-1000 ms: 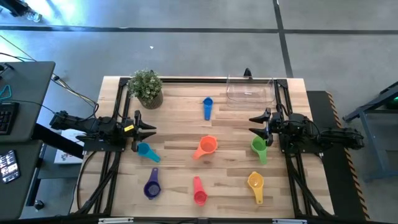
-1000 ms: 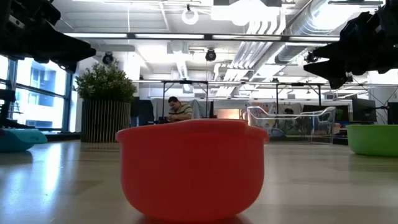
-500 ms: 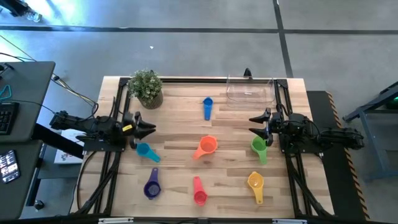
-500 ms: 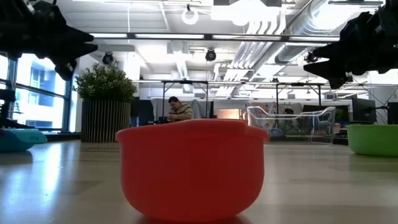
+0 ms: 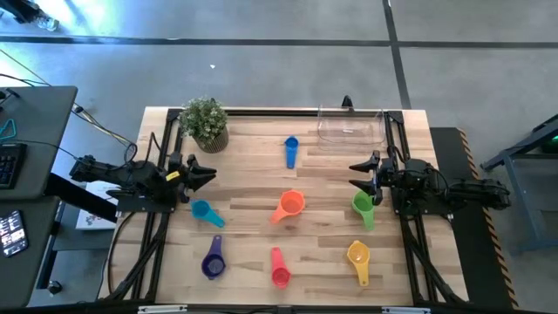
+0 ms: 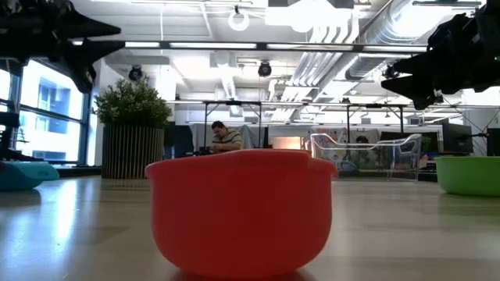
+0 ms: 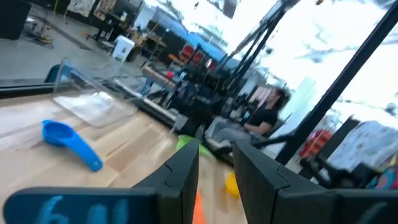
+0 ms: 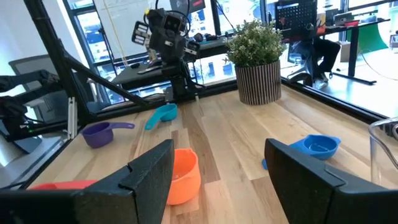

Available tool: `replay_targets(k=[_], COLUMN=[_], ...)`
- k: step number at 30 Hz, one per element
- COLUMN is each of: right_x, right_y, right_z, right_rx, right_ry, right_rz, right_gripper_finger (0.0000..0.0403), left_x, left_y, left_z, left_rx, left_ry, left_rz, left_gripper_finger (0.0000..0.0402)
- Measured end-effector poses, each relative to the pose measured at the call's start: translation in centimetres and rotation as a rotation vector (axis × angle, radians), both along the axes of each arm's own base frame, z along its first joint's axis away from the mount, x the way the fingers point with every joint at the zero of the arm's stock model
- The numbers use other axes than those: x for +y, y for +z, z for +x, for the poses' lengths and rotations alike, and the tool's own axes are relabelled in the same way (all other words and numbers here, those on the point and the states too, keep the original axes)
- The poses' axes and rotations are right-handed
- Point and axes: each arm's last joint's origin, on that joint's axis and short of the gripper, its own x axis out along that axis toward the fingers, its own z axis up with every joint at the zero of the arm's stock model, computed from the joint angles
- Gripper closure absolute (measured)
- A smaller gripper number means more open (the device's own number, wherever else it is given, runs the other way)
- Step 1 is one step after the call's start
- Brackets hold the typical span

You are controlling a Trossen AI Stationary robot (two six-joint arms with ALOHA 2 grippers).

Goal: Nest measuring cups in basket
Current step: Prepare the orange measuring cup

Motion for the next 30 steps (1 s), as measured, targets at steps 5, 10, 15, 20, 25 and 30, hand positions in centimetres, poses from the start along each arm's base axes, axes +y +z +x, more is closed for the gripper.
replay_targets(k=[5, 10, 15, 20, 25, 30], right_x=[0.0, 0.0, 0.0, -0.2, -0.3, -0.3], right_y=[0.1, 0.2, 0.6, 1.0, 1.2, 2.3], right_z=[0.0, 0.0, 0.0, -0.1, -0.1, -0.3], right_rx=[-0.015, -0.039, -0.094, -0.164, -0.188, -0.309], right_ry=[-0.001, -0.001, 0.004, -0.049, -0.092, -0.078], right_rz=[0.064, 0.192, 0.352, 0.41, 0.428, 0.428], right_gripper_finger=[0.0159, 0.0159, 0.0159, 0.0159, 0.0159, 0.0159], left_x=[0.0, 0.1, 0.1, 0.3, 0.5, 0.5], left_y=[0.7, 1.1, 1.9, 2.7, 2.9, 2.8], left_z=[-0.1, -0.2, -0.5, -0.9, -1.0, -1.0], left_rx=[-0.072, -0.117, -0.199, -0.279, -0.288, -0.286], left_ry=[0.001, 0.001, 0.01, 0.065, 0.121, 0.133], left_rz=[-0.019, -0.029, -0.033, -0.017, -0.013, -0.017], left_gripper_finger=[0.0312, 0.0312, 0.0312, 0.0312, 0.0312, 0.0312])
